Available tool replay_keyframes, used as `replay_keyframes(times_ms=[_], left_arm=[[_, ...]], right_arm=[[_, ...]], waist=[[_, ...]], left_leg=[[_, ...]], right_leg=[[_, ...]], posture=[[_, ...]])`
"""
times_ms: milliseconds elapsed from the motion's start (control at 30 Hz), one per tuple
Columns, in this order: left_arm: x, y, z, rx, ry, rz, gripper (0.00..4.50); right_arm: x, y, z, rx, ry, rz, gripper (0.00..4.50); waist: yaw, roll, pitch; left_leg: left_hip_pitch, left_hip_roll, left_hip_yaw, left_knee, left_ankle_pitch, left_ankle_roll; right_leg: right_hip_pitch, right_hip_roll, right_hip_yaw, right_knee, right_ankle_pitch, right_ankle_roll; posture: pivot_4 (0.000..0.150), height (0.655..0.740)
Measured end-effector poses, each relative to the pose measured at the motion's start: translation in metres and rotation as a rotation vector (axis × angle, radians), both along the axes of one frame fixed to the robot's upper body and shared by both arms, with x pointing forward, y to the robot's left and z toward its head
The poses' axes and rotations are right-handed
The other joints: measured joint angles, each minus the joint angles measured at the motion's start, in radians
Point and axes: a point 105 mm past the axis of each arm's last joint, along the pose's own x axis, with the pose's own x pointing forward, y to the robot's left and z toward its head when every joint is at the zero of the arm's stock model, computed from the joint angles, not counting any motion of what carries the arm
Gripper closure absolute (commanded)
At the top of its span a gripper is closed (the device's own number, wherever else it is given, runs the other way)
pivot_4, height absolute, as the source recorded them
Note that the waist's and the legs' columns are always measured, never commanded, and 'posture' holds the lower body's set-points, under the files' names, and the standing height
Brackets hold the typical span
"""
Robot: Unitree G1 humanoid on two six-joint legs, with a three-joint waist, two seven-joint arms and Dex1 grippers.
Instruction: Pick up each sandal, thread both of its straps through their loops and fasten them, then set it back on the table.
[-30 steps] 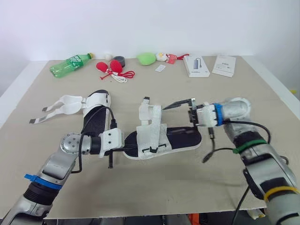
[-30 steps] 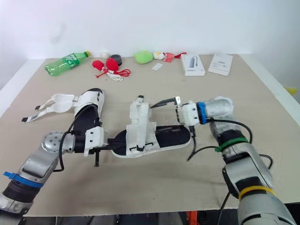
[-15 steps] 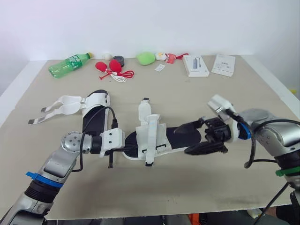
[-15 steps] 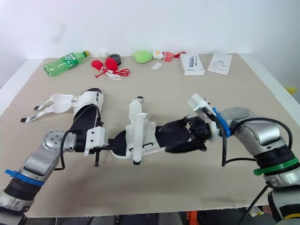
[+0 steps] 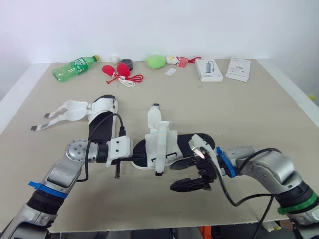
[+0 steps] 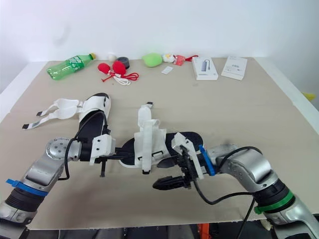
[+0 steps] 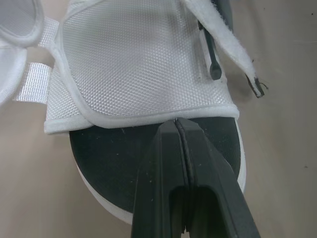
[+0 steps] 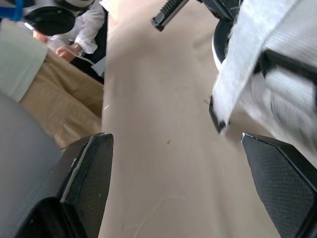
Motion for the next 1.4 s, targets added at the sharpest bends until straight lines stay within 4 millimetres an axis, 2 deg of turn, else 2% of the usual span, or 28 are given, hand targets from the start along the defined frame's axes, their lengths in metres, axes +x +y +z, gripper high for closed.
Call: replay_keyframes(times_ms=[67,700,800,900,1033,1067,1100,1300,1400], left_arm=[[0.002,0.0,0.001,-0.003,-0.004,0.003,4.5],[0.002,-0.002,0.001,-0.009,-0.003,0.0,4.5],[0.002,-0.003,0.001,-0.01,-0.004,0.0,4.5],[0.002,-0.003,0.001,-0.01,-0.006,-0.001,4.5],[0.002,-0.003,0.001,-0.009,-0.012,-0.003,4.5],[0.002,-0.003,0.001,-0.008,-0.013,-0.003,4.5],[0.002,-0.003,0.001,-0.007,-0.014,-0.003,4.5],[0.003,-0.003,0.001,-0.006,-0.017,0.0,4.5],[0.003,-0.002,0.001,-0.005,-0.019,0.002,4.5]], right_arm=[[0.005,0.011,-0.003,0.007,0.001,-0.06,0.07],[0.01,0.03,0.003,0.029,0.049,-0.192,0.07],[0.013,0.033,0.004,0.038,0.058,-0.223,0.74],[0.019,0.034,0.005,0.057,0.079,-0.263,1.81],[0.026,0.035,0.008,0.065,0.091,-0.301,3.91],[0.027,0.035,0.008,0.064,0.095,-0.303,4.24],[0.027,0.035,0.008,0.064,0.096,-0.304,4.43],[0.026,0.036,0.006,0.063,0.159,-0.304,4.43],[0.024,0.032,0.02,0.092,0.225,-0.258,4.43]], waist=[[0.0,-0.001,0.0],[-0.001,-0.001,0.0],[-0.002,-0.001,0.0],[-0.002,-0.001,0.0],[-0.002,-0.001,0.0],[-0.002,-0.001,0.0],[-0.002,-0.001,0.0],[-0.002,-0.001,0.0],[-0.004,-0.001,0.0]], left_leg=[[-0.001,0.0,0.0,0.0,0.0,0.0],[-0.001,0.0,0.0,0.001,0.0,0.0],[-0.001,0.0,0.0,0.001,0.0,0.0],[-0.001,0.0,0.0,0.001,0.0,0.0],[-0.002,0.0,0.0,0.001,0.0,0.0],[-0.002,0.0,0.0,0.001,0.0,0.0],[-0.002,0.0,0.0,0.001,0.0,0.0],[-0.002,0.0,0.0,0.001,0.0,0.0],[-0.002,0.0,0.0,0.001,0.0,0.0]], right_leg=[[0.0,0.0,0.0,0.0,0.0,0.001],[0.0,0.0,0.0,0.0,0.001,0.0],[0.0,0.0,0.0,0.0,0.001,0.0],[0.0,0.0,0.0,0.0,0.001,0.0],[-0.001,0.0,0.0,0.0,0.001,0.0],[-0.001,0.0,0.0,0.0,0.001,0.0],[-0.001,0.0,0.0,0.0,0.001,0.0],[-0.001,0.0,0.0,0.0,0.001,0.0],[-0.001,0.0,0.0,0.0,0.001,0.0]], posture=[[0.15,0.74],[0.15,0.74],[0.15,0.74],[0.15,0.74],[0.15,0.74],[0.15,0.74],[0.15,0.74],[0.15,0.74],[0.15,0.74]])
